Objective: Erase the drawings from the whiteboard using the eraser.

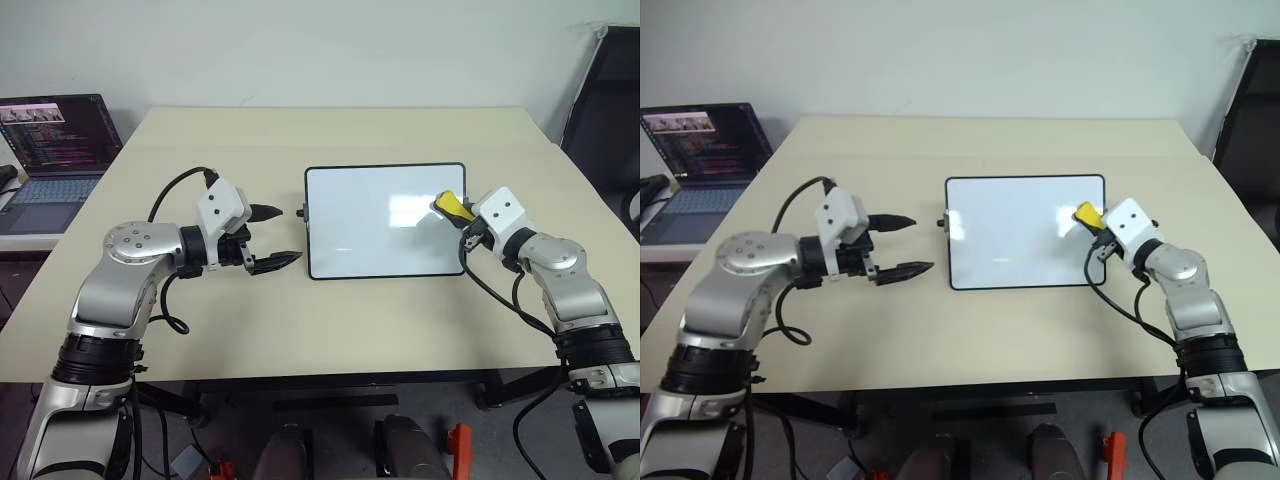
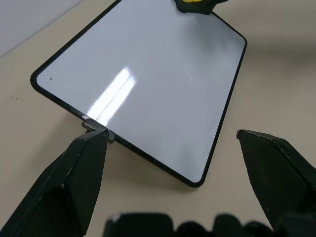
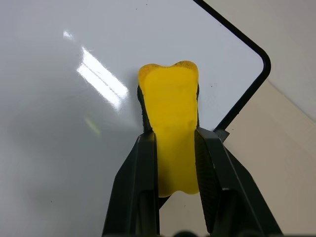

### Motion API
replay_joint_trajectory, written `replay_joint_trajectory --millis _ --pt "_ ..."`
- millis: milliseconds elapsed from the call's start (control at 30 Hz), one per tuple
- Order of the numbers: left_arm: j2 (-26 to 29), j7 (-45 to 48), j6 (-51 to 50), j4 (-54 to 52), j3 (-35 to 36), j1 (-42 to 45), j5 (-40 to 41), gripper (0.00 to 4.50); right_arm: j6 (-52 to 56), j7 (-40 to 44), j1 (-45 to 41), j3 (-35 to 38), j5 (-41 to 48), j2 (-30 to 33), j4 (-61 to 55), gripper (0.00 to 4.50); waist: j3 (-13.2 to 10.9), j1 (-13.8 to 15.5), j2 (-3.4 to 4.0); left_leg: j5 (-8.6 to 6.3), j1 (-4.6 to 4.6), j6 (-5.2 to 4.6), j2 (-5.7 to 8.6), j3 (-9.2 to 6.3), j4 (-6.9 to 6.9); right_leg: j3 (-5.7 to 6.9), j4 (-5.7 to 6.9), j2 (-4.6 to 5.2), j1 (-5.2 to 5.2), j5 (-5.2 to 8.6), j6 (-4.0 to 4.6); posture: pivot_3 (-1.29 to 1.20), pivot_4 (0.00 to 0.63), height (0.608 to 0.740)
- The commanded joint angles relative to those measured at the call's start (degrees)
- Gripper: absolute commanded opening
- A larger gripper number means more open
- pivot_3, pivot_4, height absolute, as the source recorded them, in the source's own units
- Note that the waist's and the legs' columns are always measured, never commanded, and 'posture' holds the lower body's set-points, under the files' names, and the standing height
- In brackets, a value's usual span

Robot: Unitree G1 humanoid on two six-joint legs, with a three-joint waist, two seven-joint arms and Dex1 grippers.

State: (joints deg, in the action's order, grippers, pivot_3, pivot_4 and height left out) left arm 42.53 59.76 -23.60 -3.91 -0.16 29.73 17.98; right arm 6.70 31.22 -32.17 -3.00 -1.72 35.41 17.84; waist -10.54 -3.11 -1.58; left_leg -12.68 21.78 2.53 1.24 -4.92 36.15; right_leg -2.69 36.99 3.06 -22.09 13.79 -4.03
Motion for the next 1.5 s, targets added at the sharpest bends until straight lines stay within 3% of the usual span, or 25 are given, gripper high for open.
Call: replay_joint_trajectory --millis 33,133,233,400,467,633,800,933,1300,1500 --pt "0.5 0.12 0.63 -0.84 0.96 0.96 0.57 4.5 1.28 -1.39 0.62 0.47 -1.89 0.49 2.99 0.67 0.01 0.05 -0.01 0.02 -0.01 -0.04 0.02 -0.01 0.03 0.0 -0.02 0.02 0.04 0.04 0.09 0.0 0.15 0.74" --pt "0.5 0.09 0.69 -0.85 0.92 0.96 0.51 4.5 1.53 1.02 2.06 -0.4 -0.62 -0.39 -0.34 0.67 0.02 0.09 -0.04 0.08 -0.02 -0.12 0.03 -0.01 0.07 -0.01 -0.03 0.03 0.07 0.01 0.16 0.0 0.15 0.74" --pt "0.33 0.18 0.73 -0.86 0.83 1.33 0.64 4.5 2.95 6.43 4.3 2.31 6.22 -0.59 -7.73 0.67 0.02 0.2 -0.03 0.08 -0.02 -0.12 0.0 -0.02 0.04 0.01 -0.02 0.01 0.05 0.02 0.18 0.0 0.15 0.74" --pt "-0.1 1.17 0.89 -0.8 0.75 1.99 1.54 4.5 21.0 20.28 10.03 15.48 29.64 7.79 -26.29 0.67 -0.32 0.5 0.49 0.04 0.44 -0.08 0.02 -0.14 -0.11 0.05 -0.01 0.04 -0.33 -0.05 -0.08 0.0 0.15 0.74" --pt "-1.14 2.0 0.72 -0.97 0.1 2.74 2.32 4.5 24.02 20.35 11.3 22.06 32.6 11.59 -25.53 0.67 -0.33 0.9 0.5 0.03 0.86 -0.07 0.04 -0.17 -0.1 0.07 0.02 0.11 -0.7 -0.12 0.03 0.0 0.15 0.74" --pt "-7.37 2.77 -1.8 -4.14 -3.48 4.72 5.94 4.5 22.63 12.89 13.72 30.16 27.1 15.88 -12.34 0.67 -0.24 1.75 0.31 0.0 1.17 -0.03 0.14 -0.15 -0.09 0.15 -0.03 0.1 -1.0 -0.14 0.06 0.0 0.15 0.74" --pt "-16.23 1.73 -2.06 -4.86 -10.4 6.84 5.6 4.5 22.51 6.81 17.15 29.63 21.67 16.32 -2.4 0.66 -0.24 1.59 0.35 0.01 1.17 -0.04 0.16 -0.01 -0.07 0.01 -0.03 0.1 -1.02 -0.14 0.06 0.0 0.15 0.74" --pt "-23.0 1.09 -0.13 -2.65 -17.16 8.58 2.41 4.5 21.85 3.32 13.78 25.54 17.68 14.94 6.66 0.66 -0.25 0.85 0.37 0.01 1.09 -0.04 0.1 0.13 -0.07 -0.08 0.0 0.04 -1.03 -0.14 0.06 0.0 0.15 0.74" --pt "-22.18 1.39 -0.13 -4.04 -17.57 5.96 2.61 4.5 19.76 3.88 4.41 21.07 14.05 14.77 20.27 0.65 -0.19 -0.03 0.56 0.02 0.92 -0.05 0.11 0.47 -0.04 -0.68 0.04 -0.09 -1.03 -0.14 -0.28 0.0 0.15 0.74" --pt "-21.56 0.82 -0.04 -3.9 -16.78 5.95 2.61 4.5 19.29 4.07 2.13 20.71 13.74 14.88 22.46 2.57 -0.19 -0.01 0.56 0.02 0.93 -0.05 0.14 0.52 -0.05 -0.74 -0.01 -0.08 -1.04 -0.19 -0.28 0.0 0.15 0.74"
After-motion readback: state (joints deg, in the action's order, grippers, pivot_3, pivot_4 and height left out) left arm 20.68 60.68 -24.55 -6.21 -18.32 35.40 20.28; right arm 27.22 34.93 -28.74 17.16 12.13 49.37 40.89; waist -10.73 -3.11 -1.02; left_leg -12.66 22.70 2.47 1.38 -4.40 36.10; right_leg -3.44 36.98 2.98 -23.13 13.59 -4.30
